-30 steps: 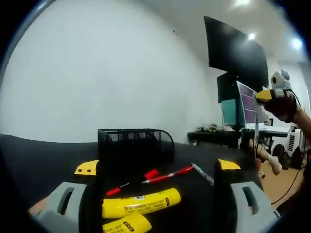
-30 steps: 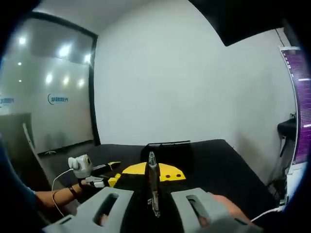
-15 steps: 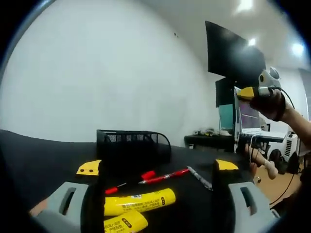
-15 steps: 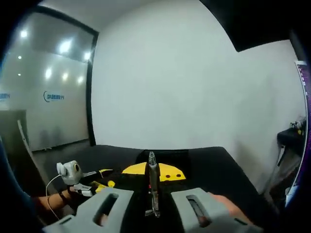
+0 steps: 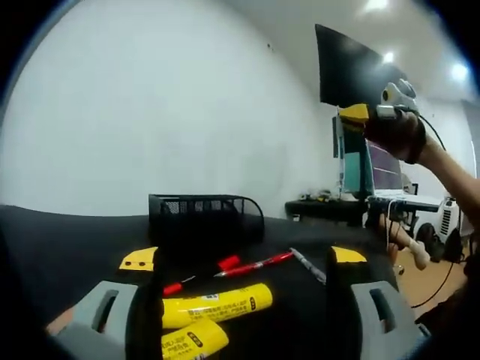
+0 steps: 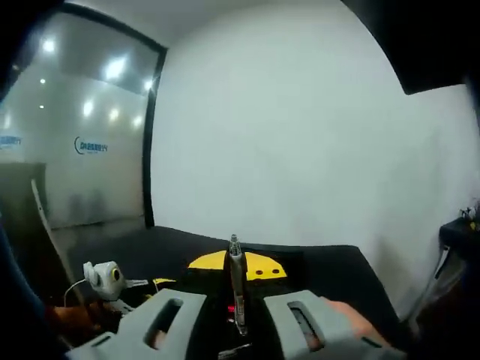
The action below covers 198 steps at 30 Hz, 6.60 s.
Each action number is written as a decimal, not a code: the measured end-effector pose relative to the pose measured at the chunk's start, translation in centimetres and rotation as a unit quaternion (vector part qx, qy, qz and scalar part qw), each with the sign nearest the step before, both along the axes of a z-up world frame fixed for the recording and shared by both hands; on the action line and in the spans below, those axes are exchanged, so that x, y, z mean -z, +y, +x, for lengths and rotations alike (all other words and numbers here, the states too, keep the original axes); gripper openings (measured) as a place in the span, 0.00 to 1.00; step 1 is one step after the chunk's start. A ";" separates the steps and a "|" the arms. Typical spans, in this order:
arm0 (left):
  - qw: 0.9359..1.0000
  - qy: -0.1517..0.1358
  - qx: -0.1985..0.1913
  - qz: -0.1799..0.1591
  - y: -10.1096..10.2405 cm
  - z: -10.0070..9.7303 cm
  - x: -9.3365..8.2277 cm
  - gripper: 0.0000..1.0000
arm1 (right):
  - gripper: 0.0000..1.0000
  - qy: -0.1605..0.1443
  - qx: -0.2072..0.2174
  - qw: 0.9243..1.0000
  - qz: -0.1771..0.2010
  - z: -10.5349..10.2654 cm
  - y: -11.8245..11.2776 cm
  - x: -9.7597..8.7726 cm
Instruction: Pick up pens and glue sticks and place them into the holder.
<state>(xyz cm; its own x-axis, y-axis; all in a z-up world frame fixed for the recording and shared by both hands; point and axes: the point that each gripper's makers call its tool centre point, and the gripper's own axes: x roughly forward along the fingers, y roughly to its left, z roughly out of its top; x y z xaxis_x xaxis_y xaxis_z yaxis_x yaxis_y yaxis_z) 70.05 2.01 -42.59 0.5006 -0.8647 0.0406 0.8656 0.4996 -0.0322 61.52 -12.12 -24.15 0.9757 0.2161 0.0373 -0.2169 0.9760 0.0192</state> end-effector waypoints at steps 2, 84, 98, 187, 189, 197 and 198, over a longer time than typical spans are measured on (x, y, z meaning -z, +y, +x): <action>1.000 0.002 -0.003 0.006 0.0 -0.1 0.2 0.86 | 0.04 -0.004 -0.004 1.000 -0.007 1.0 -0.1 -0.3; 0.999 0.023 -0.040 0.016 1.0 1.6 0.9 0.77 | 0.04 0.070 -0.169 0.983 -0.033 27.4 10.0 6.3; 0.998 0.022 -0.049 0.026 1.1 1.8 1.2 0.76 | 0.04 0.133 -0.190 0.972 -0.031 26.4 8.9 8.2; 0.992 0.019 -0.120 0.022 10.3 2.1 0.3 0.87 | 0.15 0.161 -0.426 0.835 -0.309 14.6 15.8 12.5; 0.992 0.023 -0.118 0.022 10.5 2.2 0.6 0.87 | 0.15 0.168 -0.436 0.824 -0.319 14.5 16.3 13.3; 0.993 0.033 -0.109 0.022 10.3 2.2 1.4 0.89 | 0.15 0.214 -0.443 0.785 -0.375 14.2 17.0 16.9; 0.993 0.032 -0.109 0.024 10.2 2.1 1.4 0.89 | 0.15 0.220 -0.445 0.779 -0.383 14.2 17.0 17.4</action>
<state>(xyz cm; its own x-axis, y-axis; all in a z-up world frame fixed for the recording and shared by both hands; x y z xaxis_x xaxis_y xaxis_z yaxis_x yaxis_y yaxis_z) 72.15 12.24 -44.01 0.6757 -0.7363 -0.0353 0.7343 0.6766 -0.0550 75.73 4.89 -41.58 0.3091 0.6085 -0.7308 -0.9510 0.2058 -0.2309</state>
